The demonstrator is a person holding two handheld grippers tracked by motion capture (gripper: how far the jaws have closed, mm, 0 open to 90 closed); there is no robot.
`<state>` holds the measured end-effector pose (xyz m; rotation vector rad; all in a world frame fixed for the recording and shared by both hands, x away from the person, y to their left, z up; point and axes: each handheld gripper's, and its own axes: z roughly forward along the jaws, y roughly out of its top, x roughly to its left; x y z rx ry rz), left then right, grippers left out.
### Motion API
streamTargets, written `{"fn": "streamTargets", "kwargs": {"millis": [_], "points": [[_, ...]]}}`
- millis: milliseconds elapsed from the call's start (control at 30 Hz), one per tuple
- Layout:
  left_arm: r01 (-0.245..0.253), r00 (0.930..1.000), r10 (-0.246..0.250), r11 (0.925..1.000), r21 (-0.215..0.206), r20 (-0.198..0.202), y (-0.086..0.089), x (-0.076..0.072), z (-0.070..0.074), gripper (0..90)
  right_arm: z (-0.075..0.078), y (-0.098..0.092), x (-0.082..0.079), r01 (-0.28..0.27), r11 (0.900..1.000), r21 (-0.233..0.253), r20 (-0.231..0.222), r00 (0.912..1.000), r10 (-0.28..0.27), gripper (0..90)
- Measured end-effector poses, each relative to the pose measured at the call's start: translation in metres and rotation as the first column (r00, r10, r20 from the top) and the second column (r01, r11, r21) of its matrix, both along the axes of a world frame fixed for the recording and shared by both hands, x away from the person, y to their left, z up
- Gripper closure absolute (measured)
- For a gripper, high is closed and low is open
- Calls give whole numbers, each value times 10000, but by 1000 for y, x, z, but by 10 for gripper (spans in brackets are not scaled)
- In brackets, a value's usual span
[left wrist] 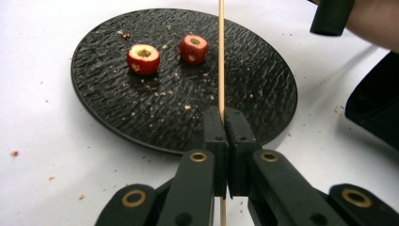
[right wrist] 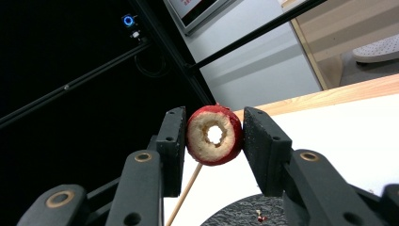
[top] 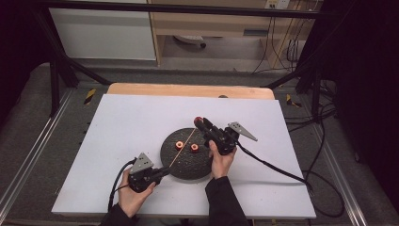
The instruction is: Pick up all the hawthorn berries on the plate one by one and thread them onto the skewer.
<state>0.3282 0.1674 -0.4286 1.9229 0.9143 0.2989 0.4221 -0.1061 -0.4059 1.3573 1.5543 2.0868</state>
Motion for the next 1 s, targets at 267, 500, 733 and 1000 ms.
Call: {"fn": "streamTargets", "kwargs": {"millis": [267,500,733,1000], "points": [[-320,9988,305,9987,-402,-389,-9,-1,3,885,-1,0,-3,127,9998,-135,291,9995,-123,614],[-563,9960,525,9971,-517,-721,-16,-1,7,886,-1,0,-4,233,9991,-343,753,9969,-206,616],[-597,9960,565,9972,-446,-696,-19,4,10,887,-1,0,-7,67,9990,-440,457,9989,-47,616],[-570,9968,547,9977,-374,-589,-23,11,14,887,-5,3,-11,-274,9985,-471,93,9996,279,616]]}}
